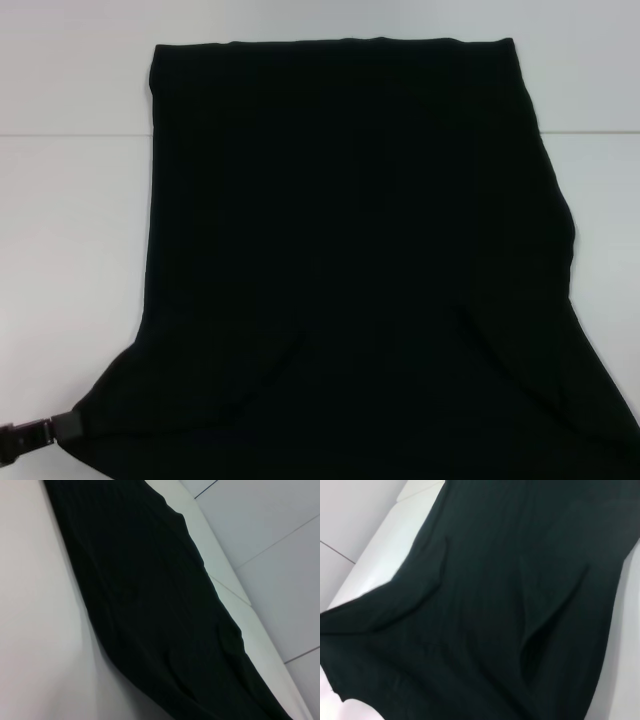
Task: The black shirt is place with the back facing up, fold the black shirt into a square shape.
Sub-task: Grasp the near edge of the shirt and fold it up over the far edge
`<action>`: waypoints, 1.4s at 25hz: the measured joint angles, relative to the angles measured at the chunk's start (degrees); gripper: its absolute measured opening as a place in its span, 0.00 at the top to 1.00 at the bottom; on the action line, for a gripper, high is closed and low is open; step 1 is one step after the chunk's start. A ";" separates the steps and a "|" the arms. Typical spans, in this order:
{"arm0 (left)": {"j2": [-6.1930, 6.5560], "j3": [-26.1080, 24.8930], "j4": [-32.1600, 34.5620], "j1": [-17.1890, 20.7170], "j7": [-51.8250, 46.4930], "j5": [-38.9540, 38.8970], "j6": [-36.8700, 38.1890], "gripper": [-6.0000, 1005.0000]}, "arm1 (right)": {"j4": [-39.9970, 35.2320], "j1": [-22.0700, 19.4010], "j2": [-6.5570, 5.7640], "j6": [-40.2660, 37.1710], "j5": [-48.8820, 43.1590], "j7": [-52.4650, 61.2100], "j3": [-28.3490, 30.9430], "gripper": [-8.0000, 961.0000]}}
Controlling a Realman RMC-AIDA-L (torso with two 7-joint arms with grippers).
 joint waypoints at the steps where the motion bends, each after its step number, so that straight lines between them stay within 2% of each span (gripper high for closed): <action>1: -0.12 -0.31 -0.01 0.12 -0.02 -0.10 0.09 0.96 | 0.00 -0.23 -0.07 -0.51 0.01 -0.35 0.33 0.91; 5: 0.35 -1.48 -1.63 -1.60 -0.74 -1.10 -0.64 0.96 | 0.06 1.33 -0.13 -1.33 0.30 -0.91 2.68 0.91; 8: 1.31 -1.88 -4.72 -5.74 -2.26 -3.11 -4.46 0.96 | 0.11 4.13 0.61 -0.83 0.42 -0.82 4.98 0.91; 11: 3.30 -2.13 -10.94 -10.51 -2.81 -6.16 -10.85 0.96 | 0.11 6.09 1.15 0.50 0.72 -0.71 6.32 0.91; 12: 4.11 -2.08 -13.45 -12.40 -2.75 -7.25 -13.69 0.96 | 0.21 8.53 1.64 3.21 2.19 -0.27 7.53 0.91; 14: 5.21 -2.02 -16.96 -15.88 -2.40 -9.16 -19.71 0.96 | 0.50 10.26 1.80 6.00 4.01 0.04 7.80 0.91; 16: 5.60 -1.84 -18.73 -18.95 -2.08 -10.24 -26.27 0.96 | 1.56 12.24 1.83 10.64 6.05 0.44 7.72 0.91; 20: 5.69 -1.43 -21.28 -24.60 -0.47 -11.60 -39.12 0.96 | 4.36 16.99 1.63 22.14 7.64 1.59 7.42 0.91; 26: 4.70 -1.37 -25.46 -30.00 8.09 -16.42 -56.16 0.96 | 9.42 24.14 1.87 40.42 7.87 1.72 6.33 0.91; 30: 4.64 -1.43 -28.24 -32.15 15.97 -21.31 -62.76 0.96 | 12.16 28.63 2.28 51.12 8.11 1.19 5.35 0.92; 34: 4.57 -1.49 -29.72 -33.79 21.65 -24.09 -66.50 0.96 | 12.81 32.03 3.64 59.07 8.15 1.17 3.31 0.90; 35: 4.43 -1.59 -30.52 -34.66 25.97 -27.09 -68.94 0.96 | 12.83 32.60 3.88 60.34 8.17 1.18 3.06 0.90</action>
